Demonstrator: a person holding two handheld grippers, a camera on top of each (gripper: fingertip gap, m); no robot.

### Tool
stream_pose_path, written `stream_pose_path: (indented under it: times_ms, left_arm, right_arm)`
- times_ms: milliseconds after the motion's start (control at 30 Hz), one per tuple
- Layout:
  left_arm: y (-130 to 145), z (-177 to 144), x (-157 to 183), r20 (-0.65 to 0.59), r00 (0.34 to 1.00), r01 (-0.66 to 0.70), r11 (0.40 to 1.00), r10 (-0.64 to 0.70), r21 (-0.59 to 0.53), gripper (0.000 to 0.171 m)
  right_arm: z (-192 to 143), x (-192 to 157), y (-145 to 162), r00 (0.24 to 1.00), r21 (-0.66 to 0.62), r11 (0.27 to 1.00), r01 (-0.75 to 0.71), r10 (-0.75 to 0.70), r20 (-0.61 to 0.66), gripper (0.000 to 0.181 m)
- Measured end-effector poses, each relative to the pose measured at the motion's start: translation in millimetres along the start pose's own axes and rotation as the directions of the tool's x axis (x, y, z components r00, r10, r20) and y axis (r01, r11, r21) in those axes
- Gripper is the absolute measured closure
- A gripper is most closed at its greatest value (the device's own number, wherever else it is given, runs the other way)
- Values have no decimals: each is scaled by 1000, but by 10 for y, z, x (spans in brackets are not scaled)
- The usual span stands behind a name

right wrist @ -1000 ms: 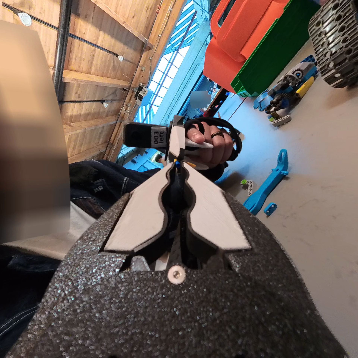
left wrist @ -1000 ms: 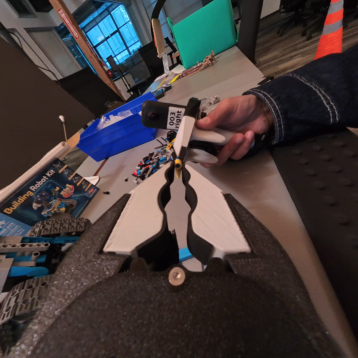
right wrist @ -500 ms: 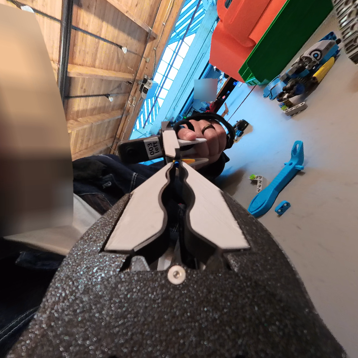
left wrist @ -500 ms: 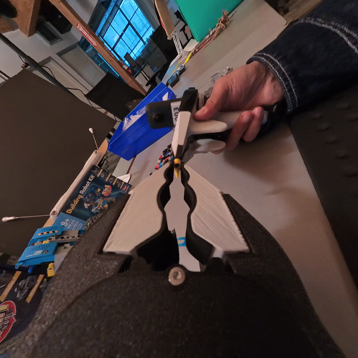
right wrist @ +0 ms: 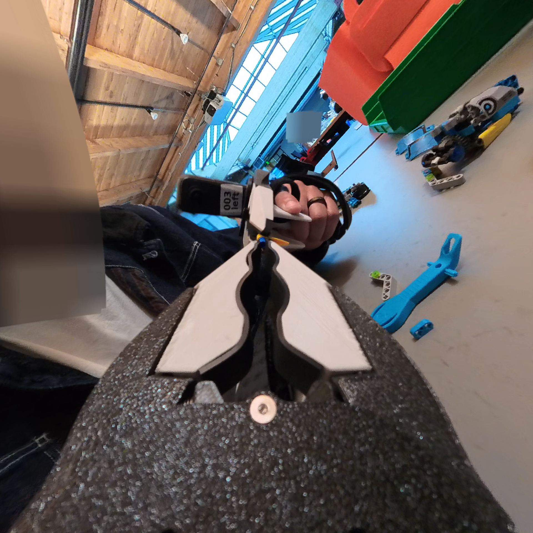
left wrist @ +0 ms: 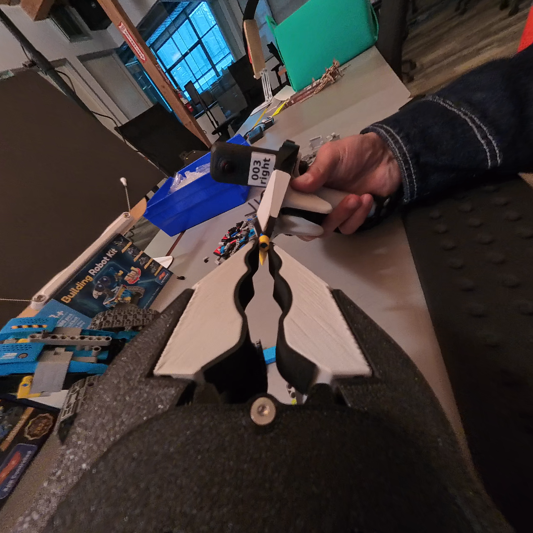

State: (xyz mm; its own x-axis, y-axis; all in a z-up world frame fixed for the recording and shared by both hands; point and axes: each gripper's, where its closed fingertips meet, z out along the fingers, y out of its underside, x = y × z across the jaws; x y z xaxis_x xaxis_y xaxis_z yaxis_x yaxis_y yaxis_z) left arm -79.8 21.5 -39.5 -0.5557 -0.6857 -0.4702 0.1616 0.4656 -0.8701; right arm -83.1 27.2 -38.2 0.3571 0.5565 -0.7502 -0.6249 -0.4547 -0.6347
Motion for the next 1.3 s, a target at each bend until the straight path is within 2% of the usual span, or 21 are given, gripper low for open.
stream_pose_path:
  times_ms: [100, 167, 233, 300, 333, 400, 600, 633, 667, 733, 833, 867, 933, 967, 1000, 1067, 1100, 1133, 1200, 1233, 1300]
  left_arm:
    - [-17, -12, -19, -19, 997, 81, 996, -80, 23, 167]
    - [-15, 5, -20, -56, 977, 208, 977, -205, 41, 167]
    - [-112, -24, -24, -139, 924, 370, 923, -356, 102, 167]
    - [-136, -27, -21, -241, 836, 529, 842, -494, 108, 167]
    - [-119, -26, -15, -269, 805, 569, 817, -529, 95, 167]
    - [-104, -28, 16, -285, 800, 568, 819, -529, 75, 167]
    - [-51, -3, 62, -291, 788, 574, 818, -542, 30, 166]
    - [-49, -1, 47, -292, 777, 590, 806, -558, 31, 166]
    - [-79, -10, 30, -299, 765, 609, 792, -571, 48, 167]
    - [-123, -26, -1, -313, 744, 637, 767, -590, 69, 167]
    - [-157, -59, -17, -320, 748, 635, 767, -582, 89, 168]
    - [-172, -109, -83, -319, 741, 650, 750, -591, 121, 167]
    - [-173, -435, -530, -305, 666, 746, 608, -681, 272, 168]
    - [-94, -529, -628, -279, 652, 757, 586, -705, 289, 168]
    - [-31, -503, -559, -255, 670, 742, 623, -697, 249, 167]
    - [-9, -387, -393, -249, 707, 705, 686, -662, 179, 167]
    - [54, -342, -370, -221, 730, 680, 719, -647, 142, 167]
    - [131, -312, -364, -177, 759, 649, 753, -627, 113, 167]
    - [256, -247, -337, -99, 811, 583, 810, -577, 58, 166]
    - [340, -200, -331, -49, 840, 541, 841, -540, 15, 166]
    - [482, -122, -265, -3, 884, 465, 882, -467, -76, 166]
  right_arm:
    - [12, -19, -14, 999, 3, 999, 38, -38, -7, 181]
    - [-4, -3, -30, 988, -14, 991, 132, -132, -74, 180]
    - [37, -102, -61, 922, -50, 932, 358, -361, -139, 181]
    - [38, -104, -72, 859, -77, 880, 468, -474, -195, 180]
    - [39, -85, -67, 826, -103, 855, 508, -518, -223, 179]
    - [48, -78, -49, 760, -135, 799, 586, -600, -252, 178]
    - [20, -39, 12, 757, -192, 795, 576, -607, -241, 179]
    - [15, -24, 0, 716, -225, 765, 603, -644, -269, 179]
    - [26, -67, -24, 692, -215, 740, 637, -672, -265, 179]
    - [30, -88, -55, 708, -192, 751, 632, -660, -251, 179]
    - [47, -130, -67, 702, -181, 740, 648, -672, -236, 180]
    - [-21, -154, -126, 711, -146, 751, 644, -658, -250, 180]
    - [-568, -384, -544, 732, 94, 752, 653, -593, -335, 181]
    - [-696, -293, -481, 671, -20, 733, 680, -634, -385, 180]
    - [-727, -226, -398, 667, -72, 742, 667, -637, -386, 180]
    - [-786, -135, -397, 689, -73, 775, 627, -596, -412, 180]
    - [-858, -37, -439, 639, -129, 770, 625, -600, -481, 179]
    - [-976, 131, -437, 546, -243, 750, 615, -627, -556, 179]
    - [-1582, 694, -315, 282, -534, 759, 373, -641, -714, 179]
    - [-1942, 860, -288, 148, -587, 773, 239, -627, -765, 178]
    - [-2375, 962, -289, -9, -589, 797, 134, -594, -805, 179]
